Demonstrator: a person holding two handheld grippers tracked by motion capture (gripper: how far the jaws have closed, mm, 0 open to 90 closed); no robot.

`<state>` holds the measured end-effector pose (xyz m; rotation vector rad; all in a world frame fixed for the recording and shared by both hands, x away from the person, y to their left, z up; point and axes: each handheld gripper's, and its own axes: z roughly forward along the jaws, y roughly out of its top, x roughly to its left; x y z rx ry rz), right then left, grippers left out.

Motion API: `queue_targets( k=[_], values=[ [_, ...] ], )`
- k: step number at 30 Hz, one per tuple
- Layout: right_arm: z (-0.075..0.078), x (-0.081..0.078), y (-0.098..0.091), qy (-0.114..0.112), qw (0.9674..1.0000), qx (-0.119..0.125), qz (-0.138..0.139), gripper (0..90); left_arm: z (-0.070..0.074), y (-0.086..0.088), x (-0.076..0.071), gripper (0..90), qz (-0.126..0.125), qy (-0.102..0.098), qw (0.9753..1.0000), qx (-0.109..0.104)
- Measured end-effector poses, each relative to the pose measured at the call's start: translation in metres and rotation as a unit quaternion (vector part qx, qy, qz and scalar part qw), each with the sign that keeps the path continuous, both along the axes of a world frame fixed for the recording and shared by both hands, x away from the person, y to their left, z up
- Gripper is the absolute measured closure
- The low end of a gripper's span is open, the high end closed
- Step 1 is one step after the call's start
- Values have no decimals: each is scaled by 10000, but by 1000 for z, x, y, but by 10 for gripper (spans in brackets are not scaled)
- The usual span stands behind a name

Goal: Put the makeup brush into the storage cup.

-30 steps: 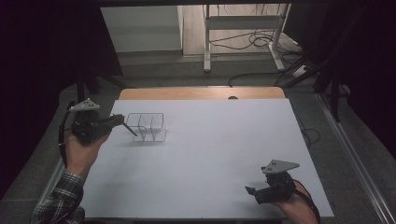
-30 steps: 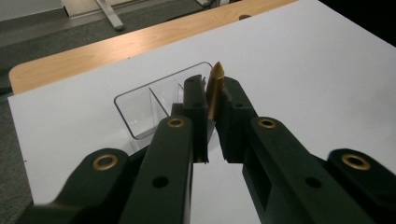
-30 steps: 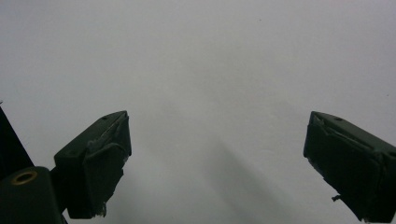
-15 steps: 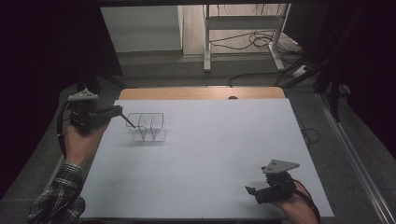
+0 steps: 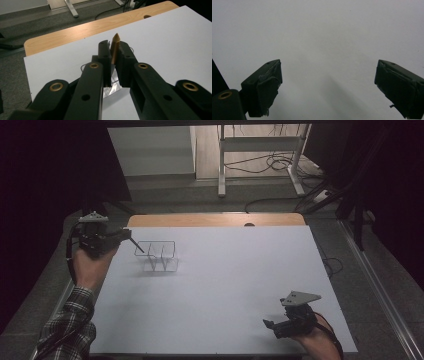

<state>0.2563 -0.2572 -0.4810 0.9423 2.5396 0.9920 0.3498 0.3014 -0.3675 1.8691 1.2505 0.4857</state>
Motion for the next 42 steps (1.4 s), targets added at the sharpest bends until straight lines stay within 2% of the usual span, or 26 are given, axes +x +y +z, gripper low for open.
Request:
queue_targets(
  k=[16, 42],
  values=[
    [0, 0, -2, -49, 10000, 7, 11, 76, -19, -4, 17, 836, 163, 121, 9998, 63],
    [-1, 0, -11, -135, 9998, -51, -100, 71, -51, -9, 35, 835, 288, 330, 9990, 108]
  ],
)
